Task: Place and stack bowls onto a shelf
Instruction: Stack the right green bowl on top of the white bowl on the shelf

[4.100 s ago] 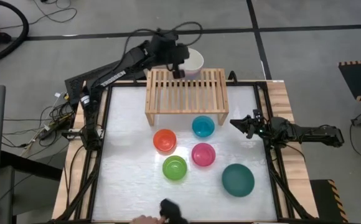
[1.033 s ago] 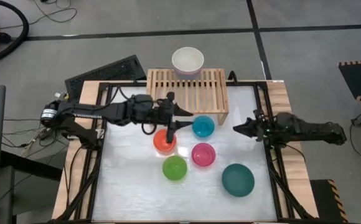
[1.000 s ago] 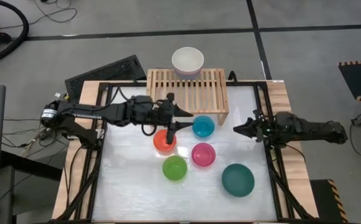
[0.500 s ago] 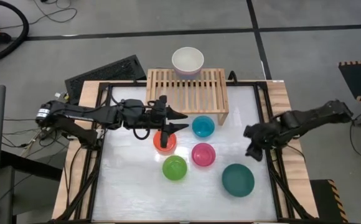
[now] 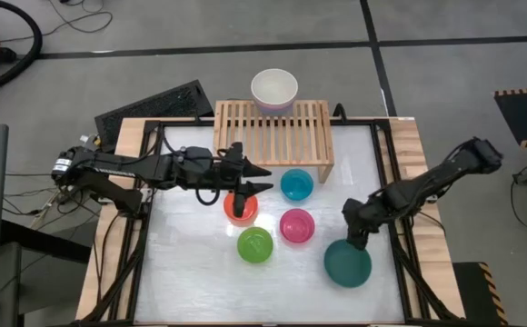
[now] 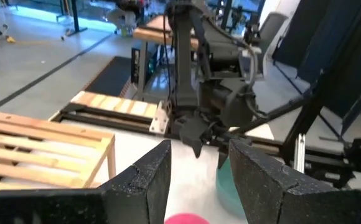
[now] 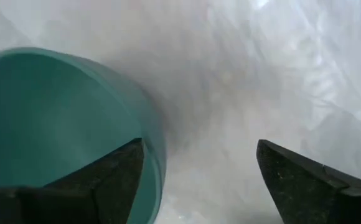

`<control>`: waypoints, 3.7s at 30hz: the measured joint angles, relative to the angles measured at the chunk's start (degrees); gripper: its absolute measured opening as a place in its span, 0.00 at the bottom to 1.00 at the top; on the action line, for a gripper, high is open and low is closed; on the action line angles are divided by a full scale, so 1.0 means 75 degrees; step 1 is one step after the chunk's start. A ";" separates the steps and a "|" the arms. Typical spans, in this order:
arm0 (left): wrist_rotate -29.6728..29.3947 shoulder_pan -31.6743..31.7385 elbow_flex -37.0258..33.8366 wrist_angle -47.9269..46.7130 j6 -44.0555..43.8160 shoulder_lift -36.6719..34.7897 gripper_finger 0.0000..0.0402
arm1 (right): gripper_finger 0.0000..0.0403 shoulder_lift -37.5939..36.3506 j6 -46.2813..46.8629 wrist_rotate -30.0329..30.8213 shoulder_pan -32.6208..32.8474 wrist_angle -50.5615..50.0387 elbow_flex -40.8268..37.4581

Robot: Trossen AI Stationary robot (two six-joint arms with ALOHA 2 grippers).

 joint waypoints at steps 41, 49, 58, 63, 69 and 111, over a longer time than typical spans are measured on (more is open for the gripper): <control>-0.0129 -0.0067 0.2412 -0.4916 0.5351 -0.0052 0.38 | 0.06 0.2118 -0.1899 -0.0541 -0.3299 -0.2103 0.5591; -0.1095 -0.0067 0.2620 -0.4814 0.8900 -0.0047 0.38 | 0.06 0.3957 -0.3947 -0.0826 -0.4592 -0.3135 0.8172; -0.1369 -0.0067 0.2629 -0.5946 0.9658 0.0285 0.38 | 0.06 0.6066 -0.5113 -0.0824 -0.5011 -0.3941 1.0694; -0.1741 -0.0070 0.2620 -0.6183 0.9695 0.0614 0.38 | 0.06 0.6813 -0.5513 -0.0812 -0.5006 -0.4376 1.1513; -0.1427 -0.0113 0.2623 -0.6573 0.9951 0.0803 0.38 | 0.06 0.7091 -0.5845 -0.0819 -0.4967 -0.4547 1.1762; -0.1612 -0.0650 0.2602 -0.7227 1.1215 0.1792 0.00 | 0.52 0.6968 -0.6267 -0.0757 -0.4324 -0.4230 1.1765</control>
